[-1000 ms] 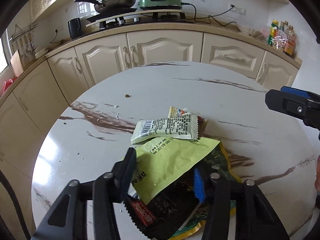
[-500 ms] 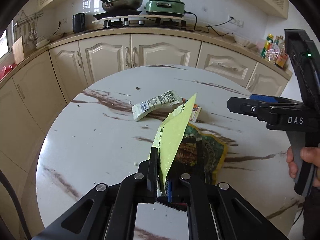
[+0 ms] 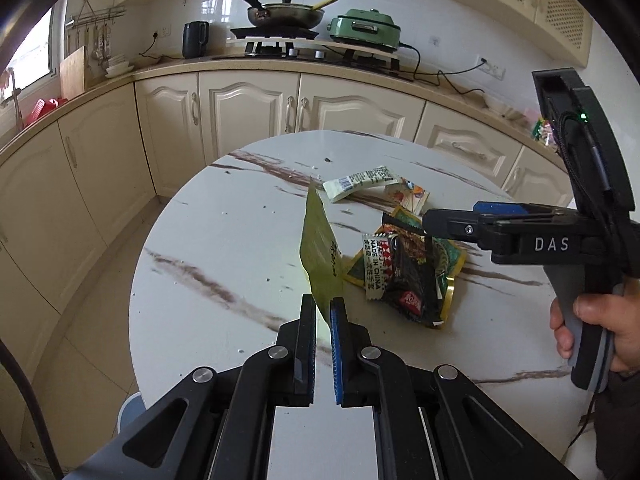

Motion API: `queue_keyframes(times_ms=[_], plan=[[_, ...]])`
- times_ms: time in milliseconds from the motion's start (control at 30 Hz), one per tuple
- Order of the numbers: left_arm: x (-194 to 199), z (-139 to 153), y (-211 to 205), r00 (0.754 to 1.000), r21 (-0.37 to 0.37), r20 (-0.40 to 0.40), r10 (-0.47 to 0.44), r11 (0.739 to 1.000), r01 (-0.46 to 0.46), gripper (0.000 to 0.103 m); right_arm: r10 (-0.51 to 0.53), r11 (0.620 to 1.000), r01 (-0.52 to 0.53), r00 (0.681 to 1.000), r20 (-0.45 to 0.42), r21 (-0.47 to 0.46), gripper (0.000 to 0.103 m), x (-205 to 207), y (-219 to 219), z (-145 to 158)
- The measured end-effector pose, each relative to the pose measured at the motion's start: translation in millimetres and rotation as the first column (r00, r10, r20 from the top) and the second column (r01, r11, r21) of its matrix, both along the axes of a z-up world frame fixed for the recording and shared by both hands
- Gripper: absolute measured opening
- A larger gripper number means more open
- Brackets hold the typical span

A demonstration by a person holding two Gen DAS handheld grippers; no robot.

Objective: Collect trash
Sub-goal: 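Grasp the green packet with the left gripper while the right gripper grasps the dark snack bag, then carry the green packet and dark snack bag over the blue bucket and open both grippers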

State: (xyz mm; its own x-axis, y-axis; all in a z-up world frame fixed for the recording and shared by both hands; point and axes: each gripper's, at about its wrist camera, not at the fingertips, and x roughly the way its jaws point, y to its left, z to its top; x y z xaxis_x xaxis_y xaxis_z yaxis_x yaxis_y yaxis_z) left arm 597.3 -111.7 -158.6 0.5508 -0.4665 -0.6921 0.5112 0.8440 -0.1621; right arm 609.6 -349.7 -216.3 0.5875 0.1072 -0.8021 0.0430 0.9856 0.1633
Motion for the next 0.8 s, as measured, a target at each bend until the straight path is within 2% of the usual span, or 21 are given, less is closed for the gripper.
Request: queue_keyframes(times_ms=[133,233,267,300,400,433,667,733,767,800], plan=[[0.4,-0.1,-2.0,1.000,-0.049,-0.009,-0.006,0.999,0.006,0.005,0.000,1.000,0.000,1.000,0.011,-0.026,0.103,-12.6,22.4,-5.4],[8.4,-1.2,-8.6,1.000,-0.031,0.006,0.008,1.000,-0.008,0.006,0.010,0.999,-0.009,1.000,0.001,-0.042,0.102,-12.9,37.0,-10.9],[11.6,-2.9,-10.8,1.000,-0.021,0.012,0.019,1.000,-0.019,0.007,-0.005,0.999,0.005,1.000,-0.005,-0.039,0.100,-11.4,37.7,-12.5],[15.4,-5.7,-13.0,1.000,-0.020,0.006,0.018,1.000,-0.018,0.007,-0.016,0.999,0.016,1.000,-0.008,-0.031,0.092,-10.1,35.9,-13.4],[16.9,-12.4,-18.7,1.000,0.000,0.003,0.003,1.000,-0.003,0.003,-0.036,0.999,0.035,0.999,-0.034,-0.023,0.083,-7.7,33.1,-17.8],[16.5,-11.4,-19.4,1.000,0.010,0.013,0.010,1.000,-0.010,0.000,-0.039,0.999,0.038,0.999,-0.036,-0.020,0.083,-8.1,33.2,-18.2],[-9.6,-5.3,3.0,1.000,-0.004,0.030,0.010,1.000,-0.010,0.000,-0.006,0.997,0.004,1.000,-0.019,-0.071,0.082,-10.8,56.3,-9.9],[-15.0,-3.7,13.3,1.000,-0.021,0.011,0.008,1.000,-0.008,0.000,0.014,0.995,-0.018,0.999,-0.042,-0.100,0.074,-6.4,65.7,-13.3],[-18.5,-3.2,17.4,1.000,-0.022,0.004,0.014,1.000,-0.014,0.000,0.019,0.996,-0.025,0.998,-0.061,-0.090,0.057,-4.7,66.3,-17.0],[-23.6,-1.9,20.6,1.000,-0.015,0.006,0.011,1.000,-0.011,0.000,0.016,0.996,-0.022,0.998,-0.068,-0.089,0.046,-4.0,65.5,-19.9]])
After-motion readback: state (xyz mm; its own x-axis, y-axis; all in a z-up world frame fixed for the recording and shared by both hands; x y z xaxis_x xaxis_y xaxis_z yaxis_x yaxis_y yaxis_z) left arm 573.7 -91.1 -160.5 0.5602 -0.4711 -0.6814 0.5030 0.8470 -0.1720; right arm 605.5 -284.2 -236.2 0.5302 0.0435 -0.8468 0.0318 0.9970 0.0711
